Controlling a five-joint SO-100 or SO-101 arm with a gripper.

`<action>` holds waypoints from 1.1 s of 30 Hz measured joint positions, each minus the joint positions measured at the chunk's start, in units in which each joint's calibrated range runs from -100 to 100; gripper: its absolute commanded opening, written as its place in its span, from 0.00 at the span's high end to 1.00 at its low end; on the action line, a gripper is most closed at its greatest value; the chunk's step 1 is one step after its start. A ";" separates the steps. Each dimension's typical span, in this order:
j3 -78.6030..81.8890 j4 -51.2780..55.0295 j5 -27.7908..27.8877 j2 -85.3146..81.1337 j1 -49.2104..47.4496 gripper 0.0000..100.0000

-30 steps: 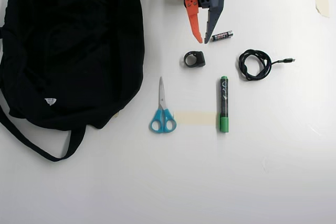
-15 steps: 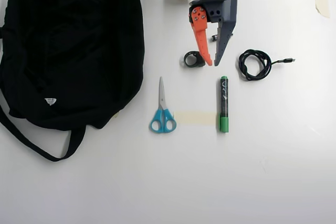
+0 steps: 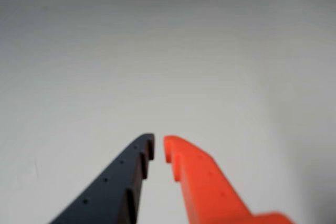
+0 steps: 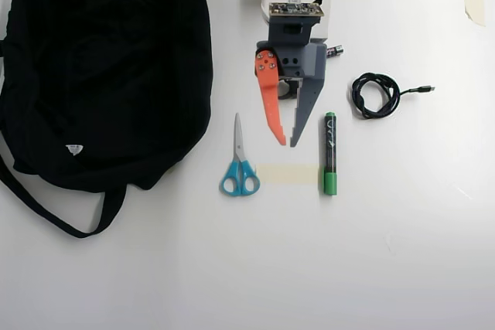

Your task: Put the green marker into the black bag

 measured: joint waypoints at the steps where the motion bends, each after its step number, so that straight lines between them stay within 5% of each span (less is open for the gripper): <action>1: -1.65 -0.09 0.00 1.25 -0.07 0.98; 33: -13.44 -9.36 0.00 11.12 0.73 0.98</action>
